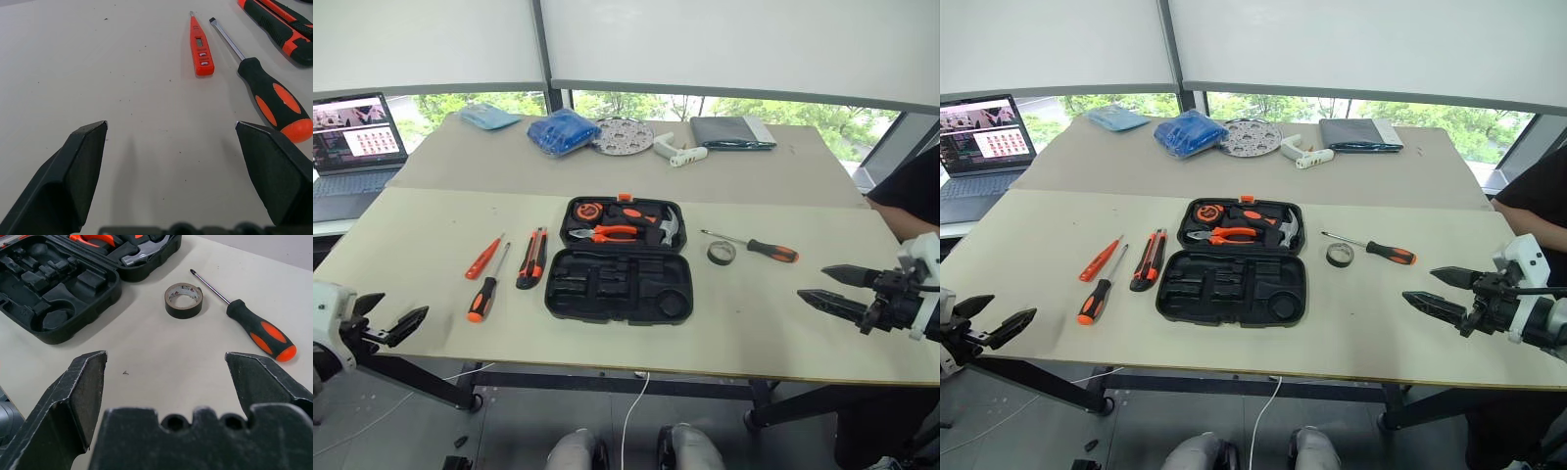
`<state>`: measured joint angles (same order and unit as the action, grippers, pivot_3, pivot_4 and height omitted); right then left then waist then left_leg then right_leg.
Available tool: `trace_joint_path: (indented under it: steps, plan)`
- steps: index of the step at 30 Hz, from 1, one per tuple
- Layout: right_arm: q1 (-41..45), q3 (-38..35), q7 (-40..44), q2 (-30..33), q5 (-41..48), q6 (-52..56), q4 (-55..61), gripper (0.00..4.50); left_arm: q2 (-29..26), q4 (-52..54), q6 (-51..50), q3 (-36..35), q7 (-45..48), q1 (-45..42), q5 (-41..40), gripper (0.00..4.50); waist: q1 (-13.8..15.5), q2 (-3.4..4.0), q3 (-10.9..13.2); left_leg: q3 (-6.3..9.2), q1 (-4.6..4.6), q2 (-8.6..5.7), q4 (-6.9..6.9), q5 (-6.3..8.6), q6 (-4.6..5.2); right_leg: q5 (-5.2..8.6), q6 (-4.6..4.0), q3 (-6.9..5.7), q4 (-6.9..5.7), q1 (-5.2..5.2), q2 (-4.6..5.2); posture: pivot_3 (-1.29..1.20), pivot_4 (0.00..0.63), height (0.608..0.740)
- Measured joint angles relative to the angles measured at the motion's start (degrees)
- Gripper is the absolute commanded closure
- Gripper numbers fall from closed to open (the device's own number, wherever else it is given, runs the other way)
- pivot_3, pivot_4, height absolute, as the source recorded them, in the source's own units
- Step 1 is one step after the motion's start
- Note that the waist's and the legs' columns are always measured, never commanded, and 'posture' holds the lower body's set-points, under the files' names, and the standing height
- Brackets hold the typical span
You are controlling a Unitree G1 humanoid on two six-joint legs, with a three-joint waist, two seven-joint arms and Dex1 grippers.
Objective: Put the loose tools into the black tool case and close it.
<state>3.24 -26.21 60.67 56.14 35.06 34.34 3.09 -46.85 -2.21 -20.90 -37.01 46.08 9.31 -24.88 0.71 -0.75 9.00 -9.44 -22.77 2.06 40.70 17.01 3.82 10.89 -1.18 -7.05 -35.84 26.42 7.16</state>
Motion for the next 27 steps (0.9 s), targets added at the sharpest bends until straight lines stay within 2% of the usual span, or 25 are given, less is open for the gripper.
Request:
trace_joint_path:
  steps: [3, 7, 14, 20, 24, 27]
  plan:
    - [0.0, -0.1, -0.8, -0.4, 0.0, 0.2, 0.8, 0.02, -0.1, 0.2, -1.1, 0.1, 0.1, -0.2, -0.1, 0.00, 0.0, 0.00, 0.0, 0.00, 0.00, 0.00, 0.00, 0.00, -0.01, 0.00, 0.00, 0.00, 0.00, -0.01, -0.01, 0.00, 0.150, 0.718]
    - [0.3, 0.0, -2.0, -0.8, 1.4, 1.9, 6.4, 0.02, -0.7, 4.2, -8.2, 2.1, 0.0, -1.6, -2.6, 0.00, 0.1, 0.01, 0.0, 0.01, -0.01, 0.00, 0.00, -0.02, -0.03, 0.00, 0.01, 0.00, -0.02, -0.01, 0.00, 0.00, 0.150, 0.718]
    - [6.5, 3.2, -3.4, 0.1, 11.4, 9.9, 22.1, 0.02, -0.8, 14.7, -23.9, 9.4, -6.0, -7.9, -6.7, 0.00, 0.0, -0.01, 0.0, 0.06, 0.00, 0.00, 0.00, -0.03, -0.05, -0.02, 0.01, 0.02, -0.01, -0.06, -0.10, 0.00, 0.150, 0.718]
    - [11.0, 8.0, -6.2, -1.0, 16.1, 12.6, 28.5, 0.02, -0.4, 15.2, -34.8, 16.0, -11.7, -12.1, -6.7, 0.00, 0.0, -0.14, 0.1, 0.05, -0.01, -0.01, 0.01, -0.05, -0.06, -0.02, 0.01, -0.01, -0.02, -0.06, -0.19, 0.00, 0.150, 0.718]
    - [11.4, 10.7, -8.1, -3.0, 18.1, 12.8, 32.1, 0.02, 0.4, 14.0, -35.1, 19.1, -13.5, -14.8, -4.8, 0.00, 0.3, -0.13, 0.1, 0.05, 0.03, -0.08, 0.01, -0.05, -0.06, -0.02, 0.01, -0.02, -0.03, -0.10, -0.14, 0.00, 0.150, 0.718]
    - [11.3, 11.6, -9.0, -3.8, 18.0, 12.5, 32.5, 0.00, 1.8, 12.0, -32.8, 21.0, -14.0, -16.5, -3.2, 0.76, 0.9, -0.10, 0.1, 0.04, 0.15, -0.12, 0.01, -0.06, -0.10, -0.05, 0.06, -0.02, -0.04, -0.18, -0.07, 0.00, 0.150, 0.718]
